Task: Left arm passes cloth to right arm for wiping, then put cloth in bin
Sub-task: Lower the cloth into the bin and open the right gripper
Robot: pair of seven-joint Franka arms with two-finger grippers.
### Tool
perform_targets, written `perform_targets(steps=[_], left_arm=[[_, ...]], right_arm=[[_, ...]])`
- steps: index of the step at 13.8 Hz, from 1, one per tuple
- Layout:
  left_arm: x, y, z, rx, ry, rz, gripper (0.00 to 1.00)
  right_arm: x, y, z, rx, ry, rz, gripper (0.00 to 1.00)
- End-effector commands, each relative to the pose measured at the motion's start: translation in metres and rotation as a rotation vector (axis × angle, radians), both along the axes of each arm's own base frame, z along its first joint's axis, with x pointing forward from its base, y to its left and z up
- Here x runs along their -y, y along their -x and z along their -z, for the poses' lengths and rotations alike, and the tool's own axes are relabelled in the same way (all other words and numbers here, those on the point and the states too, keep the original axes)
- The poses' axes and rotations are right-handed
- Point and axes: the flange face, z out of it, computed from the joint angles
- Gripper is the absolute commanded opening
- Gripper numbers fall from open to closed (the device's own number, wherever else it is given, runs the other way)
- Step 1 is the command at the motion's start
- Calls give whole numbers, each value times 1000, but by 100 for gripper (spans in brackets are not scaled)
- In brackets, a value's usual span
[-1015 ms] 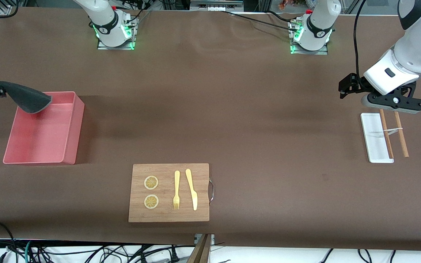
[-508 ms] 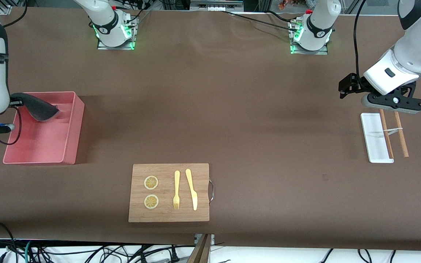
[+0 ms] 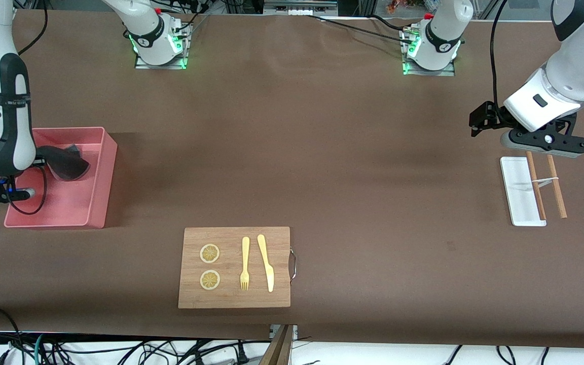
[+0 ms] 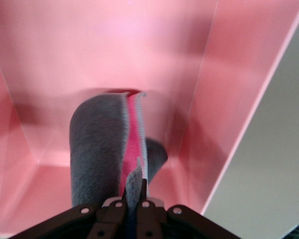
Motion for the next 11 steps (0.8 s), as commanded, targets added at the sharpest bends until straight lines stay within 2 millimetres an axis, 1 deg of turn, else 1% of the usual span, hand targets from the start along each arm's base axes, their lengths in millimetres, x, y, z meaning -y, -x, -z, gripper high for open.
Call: perform_targets(steps=[1, 4, 5, 6, 7, 8, 11], left_arm=[[2, 4, -7, -2, 6, 4, 100], [2, 4, -7, -2, 6, 4, 100], [2, 4, -7, -2, 6, 4, 100], [2, 4, -7, -3, 8, 4, 100], [2, 5, -8, -1, 8, 4, 100], [2, 4, -7, -2, 6, 4, 100], [2, 5, -7, -4, 8, 5, 100]], right_arm=[[-8, -5, 8, 30, -40, 0, 0], [-12, -12, 12, 63, -39, -9, 0], [-19, -14, 13, 67, -47, -10, 0], [-23, -16, 13, 72, -53, -8, 11], [-25, -19, 10, 80, -52, -12, 64], [-25, -20, 5, 88, -57, -17, 100], [-27, -27, -22, 133, -73, -11, 100]])
